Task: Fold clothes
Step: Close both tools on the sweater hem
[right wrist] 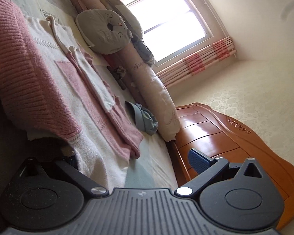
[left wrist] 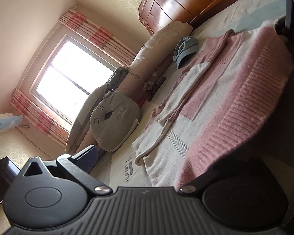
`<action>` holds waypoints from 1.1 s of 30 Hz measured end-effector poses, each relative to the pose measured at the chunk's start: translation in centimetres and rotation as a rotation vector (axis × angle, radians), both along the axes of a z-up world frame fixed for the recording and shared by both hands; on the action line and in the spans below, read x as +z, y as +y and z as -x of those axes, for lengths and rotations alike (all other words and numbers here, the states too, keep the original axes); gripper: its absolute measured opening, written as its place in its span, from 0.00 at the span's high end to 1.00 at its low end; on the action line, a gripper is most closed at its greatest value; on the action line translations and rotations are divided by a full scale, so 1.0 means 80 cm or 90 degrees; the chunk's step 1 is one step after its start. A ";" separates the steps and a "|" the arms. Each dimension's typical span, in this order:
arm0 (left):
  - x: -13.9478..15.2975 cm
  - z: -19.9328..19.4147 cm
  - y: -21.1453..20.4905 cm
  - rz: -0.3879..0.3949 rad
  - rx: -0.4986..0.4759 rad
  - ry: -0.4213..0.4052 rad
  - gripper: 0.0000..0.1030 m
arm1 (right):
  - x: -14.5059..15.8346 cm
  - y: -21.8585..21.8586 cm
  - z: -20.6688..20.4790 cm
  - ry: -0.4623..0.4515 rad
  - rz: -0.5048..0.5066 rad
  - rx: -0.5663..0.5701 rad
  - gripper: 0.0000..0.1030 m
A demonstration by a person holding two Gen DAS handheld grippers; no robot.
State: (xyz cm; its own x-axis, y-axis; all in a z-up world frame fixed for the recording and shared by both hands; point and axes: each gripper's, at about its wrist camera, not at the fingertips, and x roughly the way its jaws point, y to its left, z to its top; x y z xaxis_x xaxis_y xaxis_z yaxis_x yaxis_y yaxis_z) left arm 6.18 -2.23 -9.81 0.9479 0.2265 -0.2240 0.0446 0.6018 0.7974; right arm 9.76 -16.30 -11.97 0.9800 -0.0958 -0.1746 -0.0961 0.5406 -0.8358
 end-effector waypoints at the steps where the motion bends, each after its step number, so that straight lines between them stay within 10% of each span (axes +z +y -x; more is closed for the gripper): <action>1: 0.002 -0.003 0.001 -0.002 -0.001 0.000 0.00 | 0.002 0.000 -0.004 -0.002 0.001 0.001 0.00; 33: 0.042 -0.263 0.046 0.025 -0.001 0.019 0.00 | 0.050 0.031 -0.261 -0.042 0.022 0.026 0.00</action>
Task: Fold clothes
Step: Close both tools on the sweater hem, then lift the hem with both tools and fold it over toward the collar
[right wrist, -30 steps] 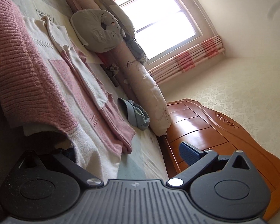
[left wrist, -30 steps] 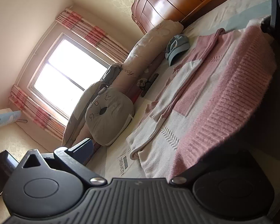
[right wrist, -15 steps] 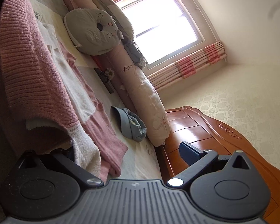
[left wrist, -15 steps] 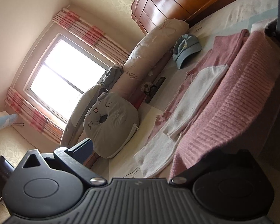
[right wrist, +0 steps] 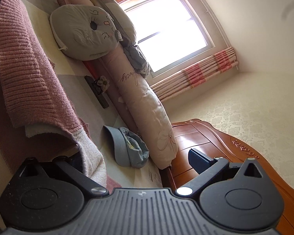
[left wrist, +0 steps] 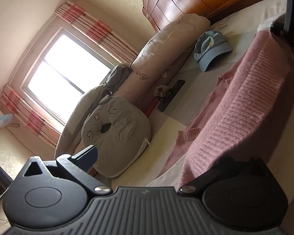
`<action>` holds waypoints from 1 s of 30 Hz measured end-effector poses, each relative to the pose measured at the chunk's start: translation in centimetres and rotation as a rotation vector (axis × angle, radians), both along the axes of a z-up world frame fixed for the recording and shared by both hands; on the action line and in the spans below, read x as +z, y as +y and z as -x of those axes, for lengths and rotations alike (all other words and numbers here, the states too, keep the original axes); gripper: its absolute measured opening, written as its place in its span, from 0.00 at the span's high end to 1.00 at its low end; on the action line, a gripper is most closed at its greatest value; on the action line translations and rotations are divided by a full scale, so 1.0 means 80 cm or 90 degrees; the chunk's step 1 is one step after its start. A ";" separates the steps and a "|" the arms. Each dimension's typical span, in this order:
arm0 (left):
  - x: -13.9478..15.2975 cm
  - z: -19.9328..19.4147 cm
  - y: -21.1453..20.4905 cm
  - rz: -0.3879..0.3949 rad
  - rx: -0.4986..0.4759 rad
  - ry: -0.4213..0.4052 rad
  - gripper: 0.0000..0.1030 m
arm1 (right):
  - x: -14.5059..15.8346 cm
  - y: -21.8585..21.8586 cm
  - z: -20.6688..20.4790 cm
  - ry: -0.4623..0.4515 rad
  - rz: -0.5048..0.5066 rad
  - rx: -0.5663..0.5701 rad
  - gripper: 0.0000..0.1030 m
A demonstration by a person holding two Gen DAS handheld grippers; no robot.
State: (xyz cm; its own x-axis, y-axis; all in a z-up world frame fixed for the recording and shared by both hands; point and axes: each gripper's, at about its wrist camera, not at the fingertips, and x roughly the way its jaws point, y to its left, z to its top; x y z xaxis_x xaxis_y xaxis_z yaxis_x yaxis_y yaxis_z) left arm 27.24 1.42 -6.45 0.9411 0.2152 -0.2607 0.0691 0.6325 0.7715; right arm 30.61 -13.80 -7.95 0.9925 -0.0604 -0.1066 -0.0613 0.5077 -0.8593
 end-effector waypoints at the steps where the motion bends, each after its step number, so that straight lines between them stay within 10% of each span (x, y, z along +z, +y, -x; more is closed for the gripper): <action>1: -0.002 -0.009 0.001 -0.001 0.001 0.001 0.00 | 0.000 0.001 -0.010 0.003 -0.001 0.001 0.00; 16: -0.066 -0.123 0.016 0.066 0.032 0.094 0.00 | -0.040 0.006 -0.119 0.114 -0.035 0.004 0.00; 26: -0.032 -0.061 0.011 0.078 -0.043 0.142 0.01 | 0.017 -0.069 -0.067 0.242 -0.229 0.093 0.00; 30: -0.019 -0.041 -0.002 0.153 -0.105 0.225 0.01 | 0.009 -0.080 -0.058 0.267 -0.207 0.092 0.00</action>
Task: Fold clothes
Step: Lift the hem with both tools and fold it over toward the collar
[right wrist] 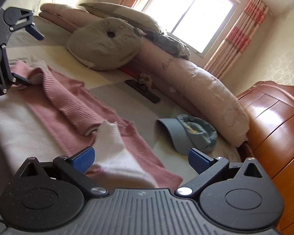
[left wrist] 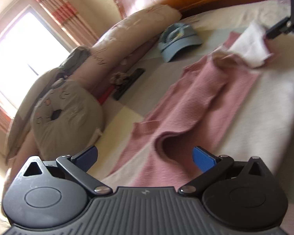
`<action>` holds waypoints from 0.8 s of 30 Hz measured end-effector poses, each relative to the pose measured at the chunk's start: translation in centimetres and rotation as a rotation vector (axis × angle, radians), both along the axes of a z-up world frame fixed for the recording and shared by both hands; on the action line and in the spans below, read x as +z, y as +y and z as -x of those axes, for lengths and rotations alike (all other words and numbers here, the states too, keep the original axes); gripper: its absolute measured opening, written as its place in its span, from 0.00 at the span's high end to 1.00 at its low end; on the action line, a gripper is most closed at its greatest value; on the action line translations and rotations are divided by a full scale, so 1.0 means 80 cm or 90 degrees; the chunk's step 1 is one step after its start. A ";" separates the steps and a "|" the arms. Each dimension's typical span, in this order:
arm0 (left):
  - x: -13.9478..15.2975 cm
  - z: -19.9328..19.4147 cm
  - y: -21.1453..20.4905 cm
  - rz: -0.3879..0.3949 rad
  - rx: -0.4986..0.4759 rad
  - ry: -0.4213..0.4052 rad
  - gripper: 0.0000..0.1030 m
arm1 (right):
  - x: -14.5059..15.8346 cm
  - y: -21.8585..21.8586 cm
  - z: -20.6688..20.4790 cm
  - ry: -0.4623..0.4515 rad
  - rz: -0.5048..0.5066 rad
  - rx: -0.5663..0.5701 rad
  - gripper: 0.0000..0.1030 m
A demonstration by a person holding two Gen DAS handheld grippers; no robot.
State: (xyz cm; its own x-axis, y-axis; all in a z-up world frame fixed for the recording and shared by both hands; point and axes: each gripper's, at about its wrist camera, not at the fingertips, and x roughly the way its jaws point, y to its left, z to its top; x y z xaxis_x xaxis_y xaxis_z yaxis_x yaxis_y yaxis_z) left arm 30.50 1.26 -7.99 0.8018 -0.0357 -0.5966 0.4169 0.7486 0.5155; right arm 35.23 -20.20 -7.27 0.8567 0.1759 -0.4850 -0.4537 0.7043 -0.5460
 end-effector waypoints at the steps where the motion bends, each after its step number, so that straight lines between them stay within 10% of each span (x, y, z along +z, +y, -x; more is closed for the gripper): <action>1: 0.003 0.004 -0.003 0.022 -0.015 0.023 0.01 | -0.003 -0.002 0.001 0.005 0.007 0.001 0.00; 11: -0.016 -0.028 -0.040 0.133 -0.093 0.189 0.01 | -0.027 -0.022 -0.003 0.049 0.054 -0.002 0.00; 24: 0.008 -0.151 -0.017 0.146 0.007 0.105 0.01 | -0.007 -0.091 -0.102 0.106 -0.187 -0.085 0.00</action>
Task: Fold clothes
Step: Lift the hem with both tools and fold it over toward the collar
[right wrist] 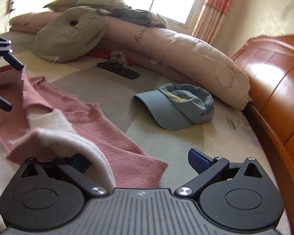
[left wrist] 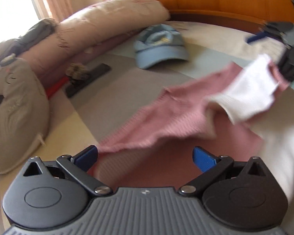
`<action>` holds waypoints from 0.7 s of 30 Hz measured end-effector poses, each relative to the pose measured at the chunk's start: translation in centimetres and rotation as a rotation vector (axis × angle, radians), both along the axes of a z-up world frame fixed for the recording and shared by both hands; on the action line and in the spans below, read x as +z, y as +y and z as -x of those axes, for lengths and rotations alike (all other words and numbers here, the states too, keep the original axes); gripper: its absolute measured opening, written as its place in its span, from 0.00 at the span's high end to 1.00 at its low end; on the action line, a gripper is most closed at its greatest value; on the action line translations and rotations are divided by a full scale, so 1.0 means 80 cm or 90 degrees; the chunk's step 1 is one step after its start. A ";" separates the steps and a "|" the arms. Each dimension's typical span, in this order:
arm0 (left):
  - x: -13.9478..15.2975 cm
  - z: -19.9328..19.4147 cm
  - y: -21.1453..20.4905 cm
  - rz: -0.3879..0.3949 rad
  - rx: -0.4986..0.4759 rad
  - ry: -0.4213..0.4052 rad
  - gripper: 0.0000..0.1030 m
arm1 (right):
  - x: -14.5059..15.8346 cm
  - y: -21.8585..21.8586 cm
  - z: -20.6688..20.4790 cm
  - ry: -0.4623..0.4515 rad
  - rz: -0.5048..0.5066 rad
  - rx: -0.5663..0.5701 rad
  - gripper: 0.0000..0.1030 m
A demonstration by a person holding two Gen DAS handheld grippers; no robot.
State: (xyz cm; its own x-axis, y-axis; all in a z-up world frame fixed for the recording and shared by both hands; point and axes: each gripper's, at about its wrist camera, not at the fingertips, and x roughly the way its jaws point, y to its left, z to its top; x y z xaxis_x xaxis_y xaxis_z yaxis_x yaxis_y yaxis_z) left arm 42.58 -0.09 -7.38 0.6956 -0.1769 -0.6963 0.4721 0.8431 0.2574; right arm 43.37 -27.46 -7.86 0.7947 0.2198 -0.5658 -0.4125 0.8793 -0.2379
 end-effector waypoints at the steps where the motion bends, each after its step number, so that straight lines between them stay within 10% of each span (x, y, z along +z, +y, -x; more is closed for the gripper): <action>1: 0.002 -0.009 0.001 0.000 0.010 -0.008 0.01 | -0.003 -0.007 -0.007 0.019 -0.020 -0.011 0.00; 11: 0.032 -0.036 0.024 0.028 0.094 -0.058 0.01 | -0.017 -0.062 -0.025 0.106 -0.149 -0.139 0.00; 21: 0.048 0.075 0.060 0.051 0.009 0.047 0.01 | 0.017 -0.019 0.073 0.063 -0.139 0.033 0.00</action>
State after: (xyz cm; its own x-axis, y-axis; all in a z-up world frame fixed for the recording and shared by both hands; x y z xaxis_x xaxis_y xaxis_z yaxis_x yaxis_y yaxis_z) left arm 36.56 4.68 -3.57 0.6457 -0.2246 -0.7299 0.4758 0.8659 0.1545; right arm 37.55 -28.95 -6.52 0.7219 0.3845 -0.5753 -0.4703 0.8825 -0.0003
